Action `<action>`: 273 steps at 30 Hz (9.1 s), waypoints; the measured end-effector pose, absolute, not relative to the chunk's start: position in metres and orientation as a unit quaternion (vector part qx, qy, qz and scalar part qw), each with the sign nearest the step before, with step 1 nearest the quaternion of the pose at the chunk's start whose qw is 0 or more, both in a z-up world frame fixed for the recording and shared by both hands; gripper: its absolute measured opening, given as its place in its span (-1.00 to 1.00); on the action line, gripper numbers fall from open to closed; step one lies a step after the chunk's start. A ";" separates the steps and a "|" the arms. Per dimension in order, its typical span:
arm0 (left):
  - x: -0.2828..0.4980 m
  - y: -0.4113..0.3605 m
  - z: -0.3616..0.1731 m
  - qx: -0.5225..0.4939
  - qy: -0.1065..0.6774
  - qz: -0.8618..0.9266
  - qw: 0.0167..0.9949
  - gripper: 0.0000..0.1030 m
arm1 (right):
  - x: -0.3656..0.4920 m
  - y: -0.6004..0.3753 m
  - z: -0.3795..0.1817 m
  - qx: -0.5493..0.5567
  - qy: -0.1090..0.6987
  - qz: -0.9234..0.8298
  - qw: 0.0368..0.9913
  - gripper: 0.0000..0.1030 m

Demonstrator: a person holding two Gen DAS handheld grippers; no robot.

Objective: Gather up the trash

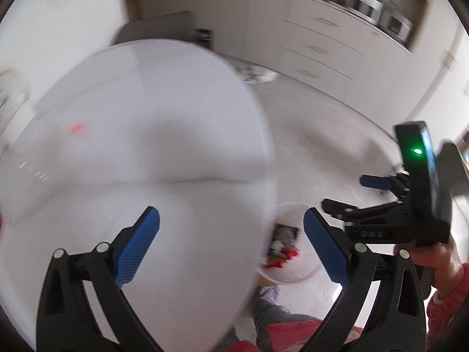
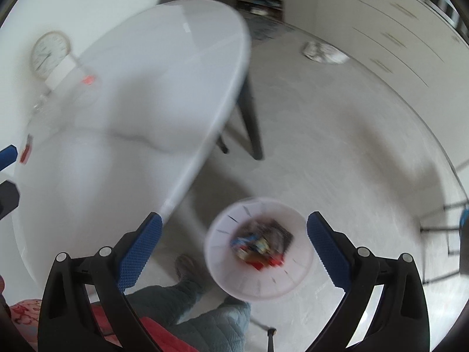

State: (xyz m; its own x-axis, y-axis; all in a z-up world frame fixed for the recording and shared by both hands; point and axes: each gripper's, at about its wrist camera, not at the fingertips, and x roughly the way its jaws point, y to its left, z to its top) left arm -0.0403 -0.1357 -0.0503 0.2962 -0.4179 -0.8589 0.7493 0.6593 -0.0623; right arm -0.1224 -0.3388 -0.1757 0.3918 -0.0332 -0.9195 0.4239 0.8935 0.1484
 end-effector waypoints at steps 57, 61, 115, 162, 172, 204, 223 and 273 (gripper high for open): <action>0.276 0.026 -0.166 0.094 0.429 -0.038 0.898 0.20 | 0.271 -0.161 -0.196 0.029 0.551 0.086 0.830 0.91; 0.278 0.027 -0.165 0.091 0.437 -0.040 0.894 0.20 | 0.275 -0.158 -0.197 0.027 0.549 0.090 0.831 0.91; 0.090 -0.054 -0.061 0.140 0.532 -0.272 0.789 0.20 | 0.028 -0.248 -0.116 0.109 0.519 -0.010 0.848 -0.32; -0.136 -0.343 -0.410 0.350 0.595 -0.426 0.584 0.62 | -0.277 -0.451 -0.280 0.297 0.550 -0.231 0.746 -0.32; -0.146 -0.325 -0.326 0.325 0.563 -0.449 0.613 0.65 | -0.287 -0.455 -0.277 0.296 0.542 -0.240 0.749 -0.32; -0.125 -0.230 -0.122 0.251 0.497 -0.390 0.734 0.85 | -0.210 -0.360 -0.362 0.252 0.624 -0.141 0.726 0.87; -0.100 -0.166 -0.004 0.196 0.457 -0.322 0.806 0.84 | -0.190 -0.360 -0.139 0.171 0.559 -0.180 0.791 0.95; 0.041 0.115 0.105 -0.007 0.410 -0.016 0.912 0.84 | 0.011 -0.103 0.052 0.007 0.413 0.076 0.907 0.95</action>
State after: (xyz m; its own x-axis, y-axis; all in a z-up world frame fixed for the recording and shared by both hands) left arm 0.0411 0.1154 0.1053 0.6630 -0.0355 -0.7477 0.0243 0.9994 -0.0259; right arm 0.0111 -0.1029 0.0522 0.6467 0.1437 -0.7491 -0.1323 0.9883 0.0754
